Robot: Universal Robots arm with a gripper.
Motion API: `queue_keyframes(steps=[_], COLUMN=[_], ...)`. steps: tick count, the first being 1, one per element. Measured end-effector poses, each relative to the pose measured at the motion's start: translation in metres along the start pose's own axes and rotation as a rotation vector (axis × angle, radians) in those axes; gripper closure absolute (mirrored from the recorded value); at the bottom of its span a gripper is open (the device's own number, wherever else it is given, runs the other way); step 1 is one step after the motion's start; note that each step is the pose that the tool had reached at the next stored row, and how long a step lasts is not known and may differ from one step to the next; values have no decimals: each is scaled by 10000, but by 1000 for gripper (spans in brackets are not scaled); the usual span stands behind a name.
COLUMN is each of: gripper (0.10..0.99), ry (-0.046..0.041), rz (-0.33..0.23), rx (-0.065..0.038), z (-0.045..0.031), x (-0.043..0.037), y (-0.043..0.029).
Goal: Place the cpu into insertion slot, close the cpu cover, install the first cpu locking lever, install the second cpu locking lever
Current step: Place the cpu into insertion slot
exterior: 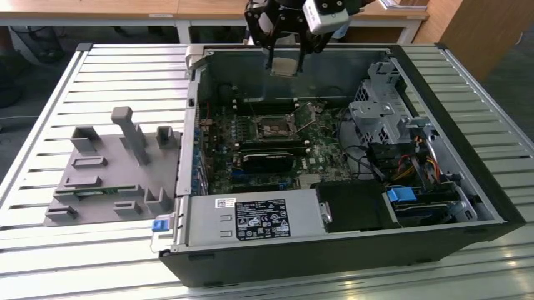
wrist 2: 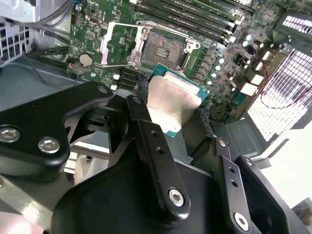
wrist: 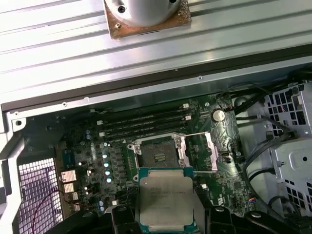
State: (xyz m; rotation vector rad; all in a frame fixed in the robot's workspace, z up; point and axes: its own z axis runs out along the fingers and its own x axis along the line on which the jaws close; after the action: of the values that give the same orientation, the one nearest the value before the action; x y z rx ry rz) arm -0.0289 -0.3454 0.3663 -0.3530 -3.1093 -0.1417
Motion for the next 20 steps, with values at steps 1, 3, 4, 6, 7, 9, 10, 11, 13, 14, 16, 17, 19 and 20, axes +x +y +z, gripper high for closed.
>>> queue_keyframes(steps=[1, 3, 4, 6, 7, 9, 10, 11, 13, 14, 16, 17, 19, 20], gripper=[557, 557, 557, 557, 557, 557, 557, 557, 557, 557, 557, 557, 557, 557], ry=[-10, -33, -45, -70, -84, -107, -119, -132, -159, -171, -197, -210, -234, -246], rz=[112, 357, 487, 751, 892, 1149, 1278, 1418, 1712, 1857, 2149, 2285, 2549, 2679], rx=[-1, -3, -3, -2, -1, -2, -2, -3, -8, -10, -14, -15, -17, -19], z=[1, 3, 4, 5, 6, 7, 8, 9, 11, 11, 13, 14, 15, 16], x=[0, 0, 0, 0, 0, 0, 0, 0, 0, 0, 0, 0, 0, 0], y=[0, 0, 0, 1, 1, 1, 1, 1, 1, 1, 2, 2, 2, 2])
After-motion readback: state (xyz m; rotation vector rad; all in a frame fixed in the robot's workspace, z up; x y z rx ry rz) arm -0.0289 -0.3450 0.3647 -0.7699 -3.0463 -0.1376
